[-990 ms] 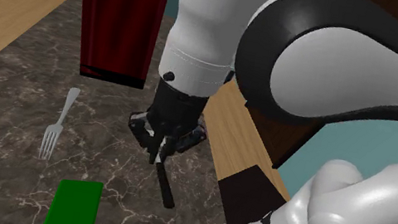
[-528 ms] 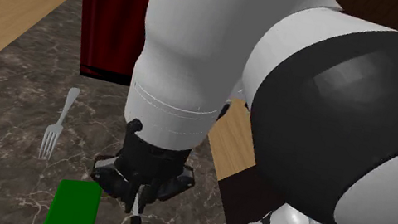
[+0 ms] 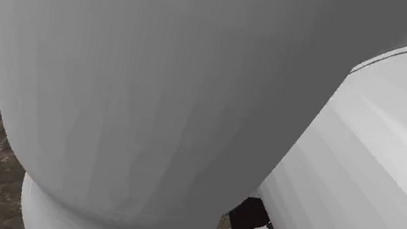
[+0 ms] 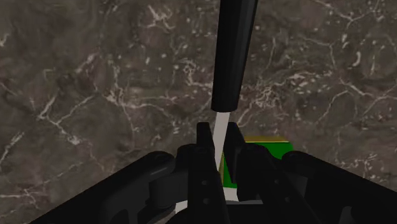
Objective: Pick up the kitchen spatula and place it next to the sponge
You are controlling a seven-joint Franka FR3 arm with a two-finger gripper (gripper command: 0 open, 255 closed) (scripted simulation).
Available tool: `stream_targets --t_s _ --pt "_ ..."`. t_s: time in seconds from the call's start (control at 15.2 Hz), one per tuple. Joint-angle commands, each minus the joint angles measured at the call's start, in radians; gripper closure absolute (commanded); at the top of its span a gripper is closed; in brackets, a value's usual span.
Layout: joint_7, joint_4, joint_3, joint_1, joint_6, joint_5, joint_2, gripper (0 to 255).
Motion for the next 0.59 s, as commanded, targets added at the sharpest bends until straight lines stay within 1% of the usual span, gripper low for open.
stream_targets --t_s 0.0,0.2,0.33,0.4,0.46,0.53 --pt "0.082 0.047 0.063 -0.002 0.007 -0.038 0.056 255" --pt "0.219 0.122 0.159 -0.002 0.018 -0.138 0.173 255" --pt "0.331 0.179 0.216 0.017 0.019 -0.24 0.279 255" --pt "0.391 0.21 0.233 0.043 0.014 -0.3 0.339 255" --pt "0.448 0.243 0.239 0.079 0.006 -0.359 0.399 255" --pt "0.5 0.279 0.232 0.126 -0.004 -0.412 0.453 255"
